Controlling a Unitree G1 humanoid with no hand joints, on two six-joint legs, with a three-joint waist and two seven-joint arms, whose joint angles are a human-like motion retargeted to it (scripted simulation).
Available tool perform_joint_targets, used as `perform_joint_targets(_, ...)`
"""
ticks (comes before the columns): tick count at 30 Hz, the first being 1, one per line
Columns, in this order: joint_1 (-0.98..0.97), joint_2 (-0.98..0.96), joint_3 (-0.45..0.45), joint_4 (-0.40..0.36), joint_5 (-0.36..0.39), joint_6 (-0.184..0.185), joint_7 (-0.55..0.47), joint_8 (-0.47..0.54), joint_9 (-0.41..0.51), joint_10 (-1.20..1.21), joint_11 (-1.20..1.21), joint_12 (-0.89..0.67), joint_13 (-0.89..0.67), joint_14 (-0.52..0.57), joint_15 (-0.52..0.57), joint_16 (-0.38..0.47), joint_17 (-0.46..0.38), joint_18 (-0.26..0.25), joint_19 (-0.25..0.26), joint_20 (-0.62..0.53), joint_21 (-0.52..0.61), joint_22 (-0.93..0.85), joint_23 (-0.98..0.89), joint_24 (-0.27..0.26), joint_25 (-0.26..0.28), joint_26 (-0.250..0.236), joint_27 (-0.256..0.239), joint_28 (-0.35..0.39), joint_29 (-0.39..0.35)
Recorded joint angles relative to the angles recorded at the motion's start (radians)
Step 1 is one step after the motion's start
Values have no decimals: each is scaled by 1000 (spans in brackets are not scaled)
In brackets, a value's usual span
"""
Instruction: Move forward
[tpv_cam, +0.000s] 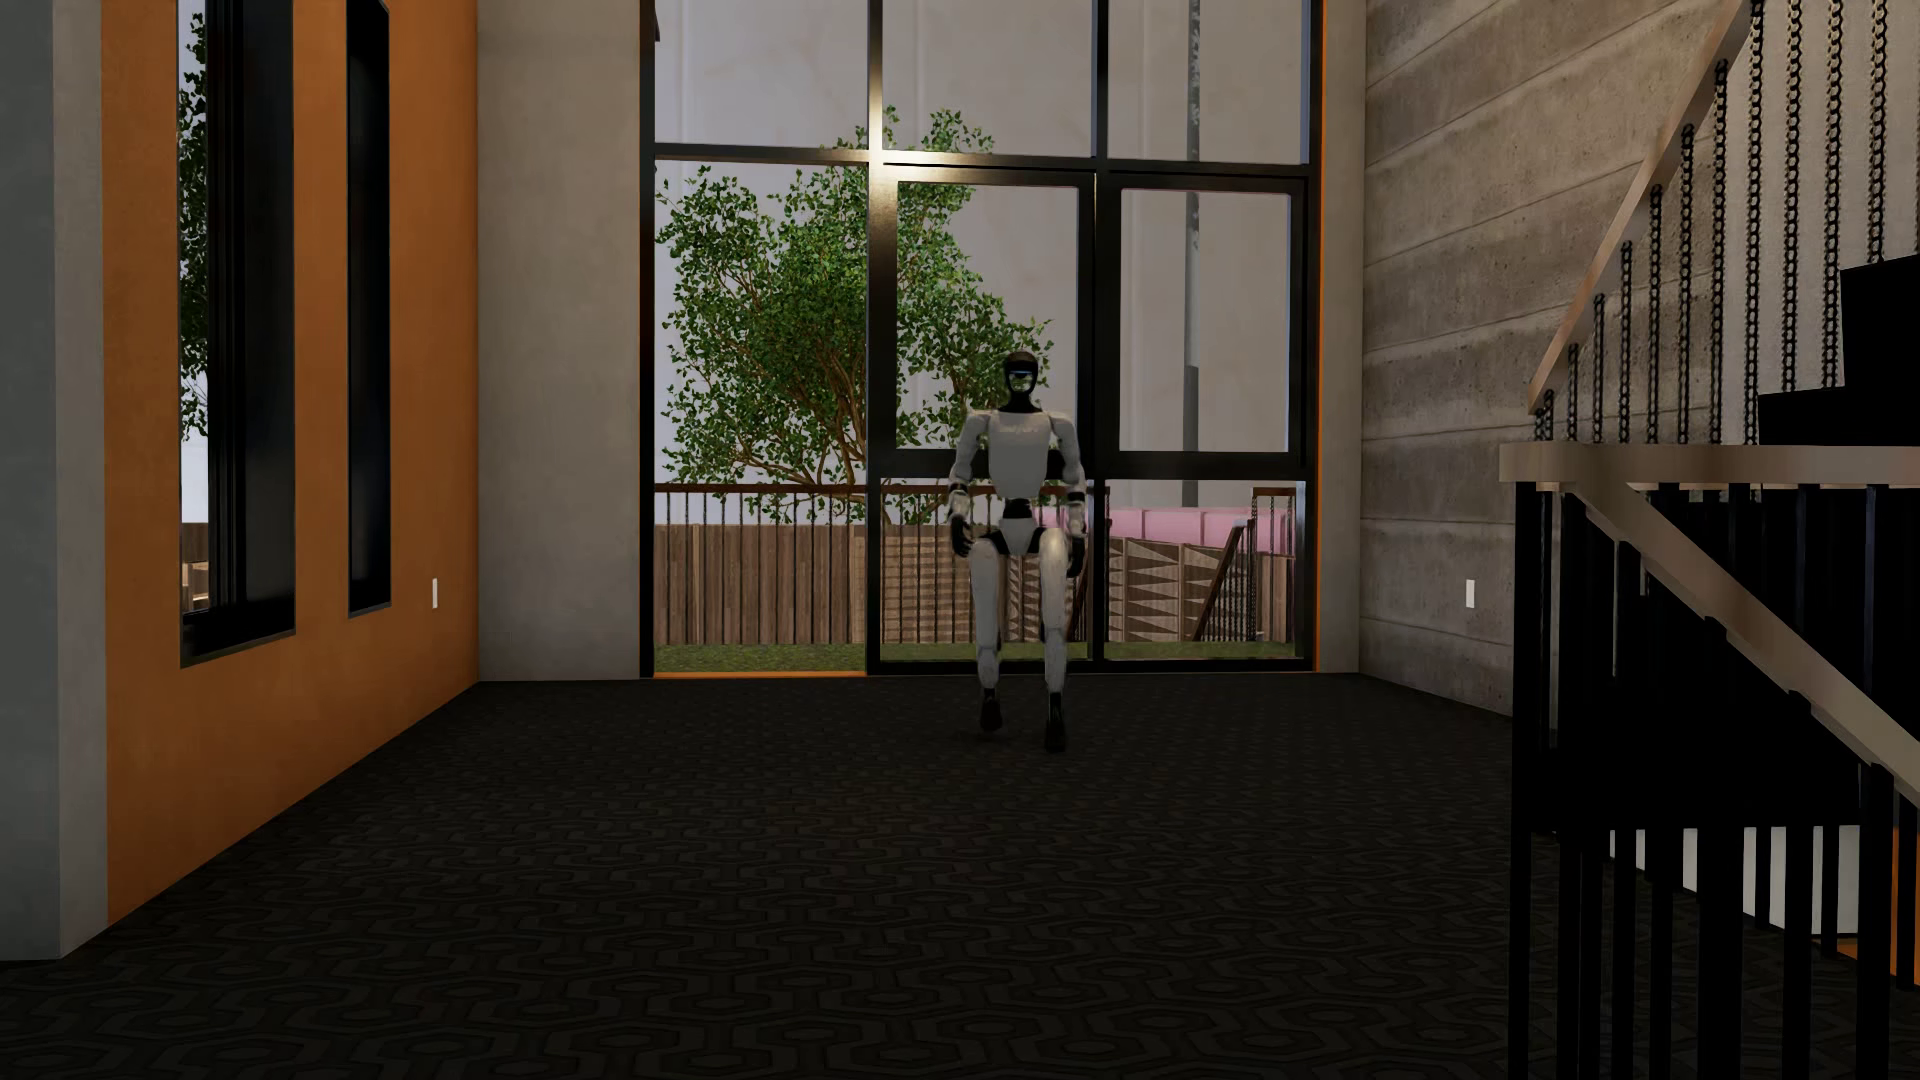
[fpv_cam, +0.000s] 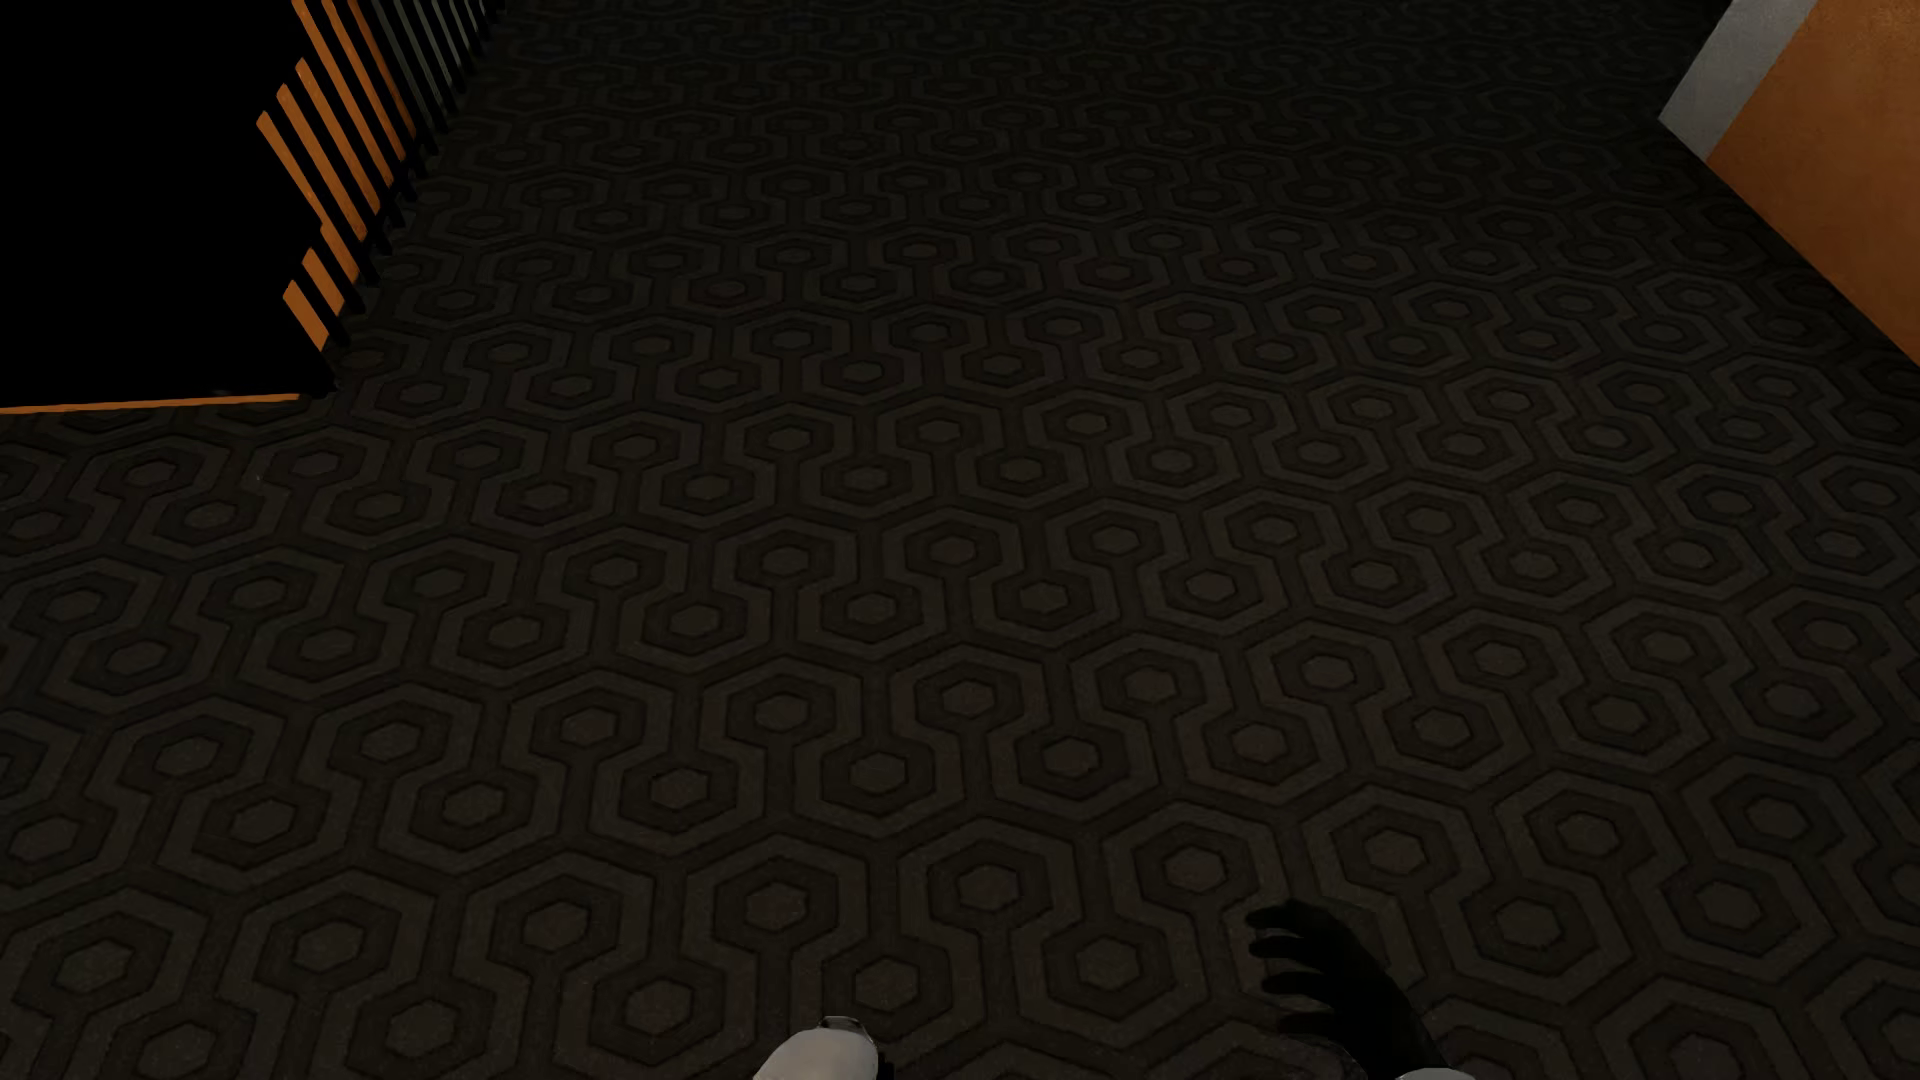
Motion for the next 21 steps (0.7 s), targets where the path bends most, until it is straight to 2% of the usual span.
perform_joint_targets(2,30,155,35,15,6,20,0,0,-8,-189,-29,67,-10,-335,-48,-19,-2,0,0,67,-26,58,-76,0,0,0,0,0,0)
perform_joint_targets(3,26,205,59,18,-3,21,0,0,-20,-176,-23,93,-9,-433,-47,-28,0,0,0,97,-36,78,-95,0,0,0,0,0,0)
perform_joint_targets(4,9,241,89,20,-22,17,0,0,-35,-166,-2,118,-1,-443,-12,-35,4,0,0,118,-38,98,-95,0,0,0,0,0,0)
perform_joint_targets(5,-9,259,120,20,-53,6,0,0,-53,-147,43,140,14,-383,75,-43,10,0,0,139,-33,115,-79,0,0,0,0,0,0)
perform_joint_targets(7,-74,186,115,-1,-124,-22,0,0,-77,-72,299,156,48,71,407,-58,17,0,0,139,12,164,-7,0,0,0,0,0,0)
perform_joint_targets(8,-59,100,91,-17,-146,-41,0,0,-56,15,500,134,56,155,541,-55,18,0,0,98,49,194,60,0,0,0,0,0,0)
perform_joint_targets(9,-13,-12,65,-40,-167,-66,0,0,-39,65,691,98,54,123,558,-38,20,0,0,34,94,193,131,0,0,0,0,0,0)
perform_joint_targets(10,45,-125,21,-57,-167,-80,0,0,-31,87,847,68,58,76,467,-21,23,0,0,-22,128,162,192,0,0,0,0,0,0)
perform_joint_targets(12,196,-327,-45,-71,-153,-85,0,0,-22,76,908,13,114,-15,325,-11,22,0,0,-29,149,60,283,0,0,0,0,0,0)
perform_joint_targets(16,500,-553,-131,-84,-161,-76,0,0,-18,-24,392,-117,220,-178,337,-23,36,0,0,80,64,-160,501,0,0,0,0,0,0)
perform_joint_targets(19,664,-600,-158,-87,-161,-83,0,0,-30,-53,-16,-205,243,-292,235,-20,25,0,0,115,-17,-333,613,0,0,0,0,0,0)
perform_joint_targets(20,719,-597,-185,-74,-170,-83,0,0,-34,-58,-107,-226,243,-333,223,-21,22,0,0,119,-44,-372,635,0,0,0,0,0,0)
perform_joint_targets(21,768,-600,-213,-59,-179,-83,0,0,-45,-56,-305,-236,242,-364,248,-23,19,0,0,119,-64,-401,646,0,0,0,0,0,0)
